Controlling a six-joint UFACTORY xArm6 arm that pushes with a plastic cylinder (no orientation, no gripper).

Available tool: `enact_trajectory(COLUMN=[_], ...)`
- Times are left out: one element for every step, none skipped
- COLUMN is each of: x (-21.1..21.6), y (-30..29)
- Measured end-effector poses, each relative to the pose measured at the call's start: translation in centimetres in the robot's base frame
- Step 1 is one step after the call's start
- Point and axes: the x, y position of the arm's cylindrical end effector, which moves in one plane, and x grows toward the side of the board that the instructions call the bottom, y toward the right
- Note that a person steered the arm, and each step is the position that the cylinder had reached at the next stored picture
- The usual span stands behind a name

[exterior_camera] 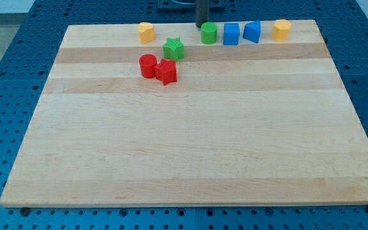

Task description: Push the green circle down a bit

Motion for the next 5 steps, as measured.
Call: enact_trajectory(x=[0.5, 0.8, 1.9, 1.9, 2.1], y=[0.6, 0.7, 0.7, 0.7, 0.6])
